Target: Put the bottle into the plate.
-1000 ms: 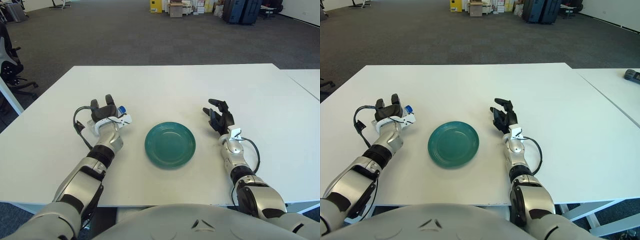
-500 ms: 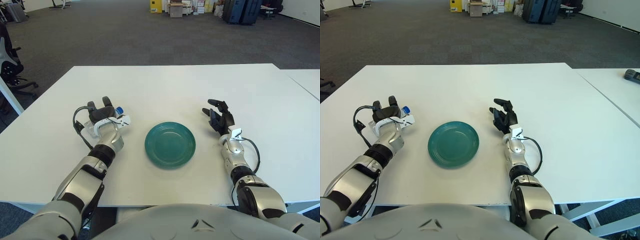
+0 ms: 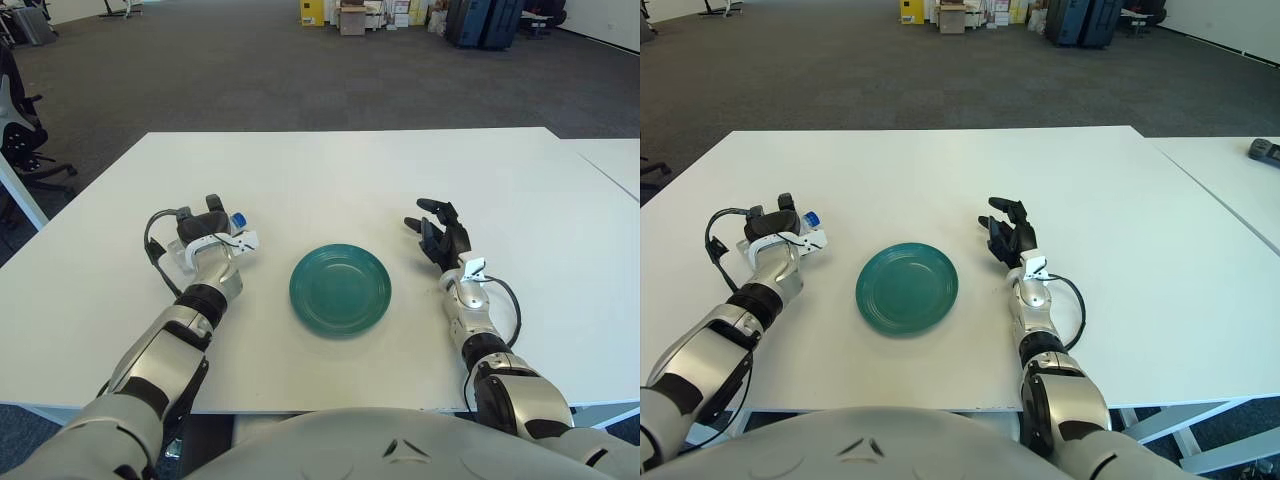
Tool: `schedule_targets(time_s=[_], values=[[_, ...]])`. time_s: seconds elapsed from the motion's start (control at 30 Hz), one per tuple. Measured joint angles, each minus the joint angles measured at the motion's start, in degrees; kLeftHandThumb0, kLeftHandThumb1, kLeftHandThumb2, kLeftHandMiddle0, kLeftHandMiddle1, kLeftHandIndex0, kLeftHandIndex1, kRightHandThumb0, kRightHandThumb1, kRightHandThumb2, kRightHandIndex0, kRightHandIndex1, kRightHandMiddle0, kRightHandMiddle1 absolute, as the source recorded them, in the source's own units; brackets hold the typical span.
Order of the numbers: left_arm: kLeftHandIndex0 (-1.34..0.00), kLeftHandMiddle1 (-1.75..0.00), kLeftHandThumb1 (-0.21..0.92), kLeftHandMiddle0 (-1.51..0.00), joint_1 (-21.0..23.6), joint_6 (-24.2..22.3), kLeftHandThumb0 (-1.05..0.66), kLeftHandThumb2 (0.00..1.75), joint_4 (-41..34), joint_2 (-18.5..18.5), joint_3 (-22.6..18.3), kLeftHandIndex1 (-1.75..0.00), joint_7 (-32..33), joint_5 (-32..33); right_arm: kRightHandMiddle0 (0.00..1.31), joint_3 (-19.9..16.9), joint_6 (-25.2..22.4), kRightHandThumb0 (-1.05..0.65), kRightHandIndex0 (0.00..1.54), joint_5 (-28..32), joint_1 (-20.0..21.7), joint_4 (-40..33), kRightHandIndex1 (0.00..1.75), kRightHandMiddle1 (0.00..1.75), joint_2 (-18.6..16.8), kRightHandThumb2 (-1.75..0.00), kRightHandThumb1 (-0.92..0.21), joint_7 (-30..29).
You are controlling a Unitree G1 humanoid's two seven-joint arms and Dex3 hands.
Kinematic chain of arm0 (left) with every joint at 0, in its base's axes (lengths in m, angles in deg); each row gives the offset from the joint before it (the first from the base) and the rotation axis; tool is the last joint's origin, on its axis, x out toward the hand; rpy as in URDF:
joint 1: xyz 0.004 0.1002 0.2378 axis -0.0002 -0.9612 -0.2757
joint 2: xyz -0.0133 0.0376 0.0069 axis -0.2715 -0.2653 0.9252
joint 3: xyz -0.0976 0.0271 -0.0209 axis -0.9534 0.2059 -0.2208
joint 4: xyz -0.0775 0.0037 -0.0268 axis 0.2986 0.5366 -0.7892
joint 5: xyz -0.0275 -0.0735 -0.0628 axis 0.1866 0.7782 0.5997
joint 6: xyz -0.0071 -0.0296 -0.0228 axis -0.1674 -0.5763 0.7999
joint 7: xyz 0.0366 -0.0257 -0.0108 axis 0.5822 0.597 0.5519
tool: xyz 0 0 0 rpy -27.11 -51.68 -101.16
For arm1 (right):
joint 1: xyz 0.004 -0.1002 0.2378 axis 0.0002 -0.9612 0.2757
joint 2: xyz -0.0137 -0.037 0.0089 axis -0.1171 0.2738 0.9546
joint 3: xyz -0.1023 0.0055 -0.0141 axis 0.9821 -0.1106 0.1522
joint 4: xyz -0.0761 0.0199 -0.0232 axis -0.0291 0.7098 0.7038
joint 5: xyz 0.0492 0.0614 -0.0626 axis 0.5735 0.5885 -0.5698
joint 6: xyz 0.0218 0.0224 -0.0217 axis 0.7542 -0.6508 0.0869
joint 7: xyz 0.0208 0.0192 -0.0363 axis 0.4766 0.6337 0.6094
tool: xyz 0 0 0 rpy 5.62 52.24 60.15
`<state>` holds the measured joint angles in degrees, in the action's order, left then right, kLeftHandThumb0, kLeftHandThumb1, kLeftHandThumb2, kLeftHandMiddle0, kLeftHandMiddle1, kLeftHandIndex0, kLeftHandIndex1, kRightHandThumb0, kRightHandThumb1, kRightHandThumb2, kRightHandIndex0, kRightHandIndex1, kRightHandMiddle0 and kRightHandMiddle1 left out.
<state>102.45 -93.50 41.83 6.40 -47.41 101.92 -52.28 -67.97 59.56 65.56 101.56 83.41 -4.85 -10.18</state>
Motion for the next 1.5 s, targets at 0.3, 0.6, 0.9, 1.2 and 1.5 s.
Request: schedule_targets(time_s=[0.3, 0.6, 0.9, 1.2, 1.5], values=[[-0.19, -1.73, 0.85, -0.6, -0.14, 5.81, -0.56, 0.09, 2.41, -1.93, 1.67, -1.54, 2.46, -0.85, 0.19, 0.2, -0.45, -0.63, 0.58, 0.03, -0.76, -1.4, 0.56, 0.99, 0.02, -0.74, -0.92, 0.0], [-0.47, -1.75, 0.72, -0.73, -0.47, 12.61, -0.39, 0.6, 3.03, -4.61, 4.01, -1.53, 5.13, -1.59, 0.17, 0.55, -2.49, -0.71, 0.56, 0.03, -1.5, -2.86, 0.57, 0.98, 0.31, -0.84, -0.92, 0.62], [-0.46, -1.75, 0.55, -0.87, -2.92, 17.4, -0.41, 0.98, -1.54, -7.9, 4.37, -1.71, 4.88, -1.35, 0.18, 0.29, -2.88, -0.75, 0.62, 1.22, -1.67, -3.65, 0.62, 0.98, 0.47, -0.89, -0.92, 4.84], [-0.52, -1.75, 0.43, -1.02, -8.0, 18.47, -0.43, 1.17, -12.33, -9.37, 3.46, -1.74, 4.16, -1.36, 0.21, -0.03, -2.63, -0.76, 0.63, 2.24, -1.51, -3.36, 0.64, 0.98, 0.77, -0.9, -0.92, 7.32], [-0.53, -1.75, 0.42, -1.11, -14.16, 19.18, -0.43, 1.19, -28.72, -10.81, 0.39, -1.75, 3.59, -1.4, 0.23, -0.06, -2.52, -0.78, 0.63, 2.32, -1.45, -3.22, 0.64, 0.99, 0.8, -0.91, -0.92, 7.42]])
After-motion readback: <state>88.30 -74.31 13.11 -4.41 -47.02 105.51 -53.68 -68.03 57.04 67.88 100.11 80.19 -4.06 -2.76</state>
